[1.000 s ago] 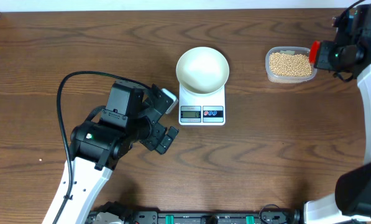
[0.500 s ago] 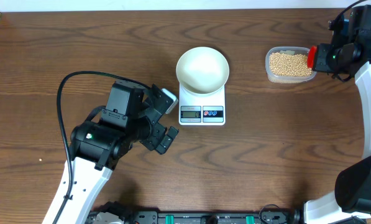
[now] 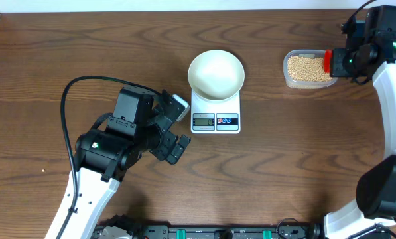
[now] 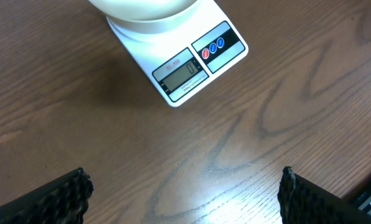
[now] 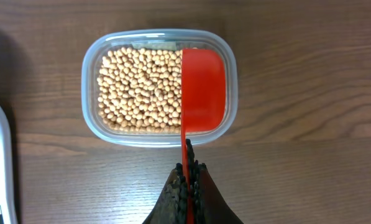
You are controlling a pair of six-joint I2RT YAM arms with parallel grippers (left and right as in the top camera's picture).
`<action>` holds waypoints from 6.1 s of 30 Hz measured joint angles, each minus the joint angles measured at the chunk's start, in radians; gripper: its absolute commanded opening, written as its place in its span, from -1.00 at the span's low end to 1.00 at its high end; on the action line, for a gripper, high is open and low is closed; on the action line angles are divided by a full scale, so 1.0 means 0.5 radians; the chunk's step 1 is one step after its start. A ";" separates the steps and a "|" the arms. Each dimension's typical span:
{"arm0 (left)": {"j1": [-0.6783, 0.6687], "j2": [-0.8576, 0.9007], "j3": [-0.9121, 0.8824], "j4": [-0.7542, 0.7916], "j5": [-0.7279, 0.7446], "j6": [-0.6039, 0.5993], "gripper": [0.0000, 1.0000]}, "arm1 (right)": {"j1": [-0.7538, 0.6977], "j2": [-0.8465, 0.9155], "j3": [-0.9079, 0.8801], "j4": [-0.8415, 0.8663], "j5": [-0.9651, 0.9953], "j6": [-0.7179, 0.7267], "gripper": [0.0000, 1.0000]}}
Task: Scoop item into bowl and weigh 50g on scale
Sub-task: 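Lower the red scoop into the soybean tub with right gripper, then drag the scoop through the soybeans to fill it, then lift the filled scoop out of the tub toward the bowl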
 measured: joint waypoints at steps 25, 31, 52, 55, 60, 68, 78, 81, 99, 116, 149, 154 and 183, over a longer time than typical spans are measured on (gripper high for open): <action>0.000 0.000 0.000 0.000 0.000 0.000 0.96 | 0.004 0.017 -0.092 0.021 0.089 -0.046 -0.98; 0.000 0.000 0.000 0.000 0.000 0.000 0.96 | 0.011 0.017 -0.143 0.047 0.088 -0.047 -0.98; 0.000 0.000 0.000 0.000 0.000 0.000 0.96 | 0.051 0.022 -0.278 0.269 0.088 0.053 -0.98; 0.000 0.000 0.000 0.000 0.000 0.000 0.96 | 0.076 0.052 -0.278 0.279 0.086 0.076 -0.98; 0.000 0.000 0.000 0.000 0.000 0.000 0.96 | 0.110 0.121 -0.278 0.290 0.026 0.127 -0.98; 0.000 0.000 0.000 0.000 0.000 0.000 0.96 | 0.109 0.130 -0.278 0.283 -0.076 0.246 -0.98; 0.000 0.000 0.000 0.000 0.000 0.000 0.95 | 0.096 0.131 -0.278 0.238 -0.172 0.542 -0.98; 0.000 0.000 0.000 0.000 0.000 0.000 0.96 | 0.068 0.134 -0.278 0.233 -0.220 0.594 -0.98; 0.000 0.000 0.000 0.000 0.000 0.000 0.96 | -0.114 0.231 -0.278 0.217 -0.660 0.661 -0.97; 0.000 0.000 0.000 0.000 0.000 0.000 0.96 | -0.340 0.274 -0.281 0.204 -0.988 0.676 -0.98; 0.000 0.000 0.000 0.000 0.000 0.000 0.96 | -0.697 0.283 -0.288 0.217 -1.678 0.544 -0.98; 0.000 0.000 0.000 0.000 0.000 0.000 0.96 | -0.716 0.283 -0.288 0.217 -1.790 0.515 -0.98; 0.000 0.000 0.000 0.000 0.000 0.000 0.96 | -0.594 0.283 -0.289 0.188 -2.181 0.362 -0.98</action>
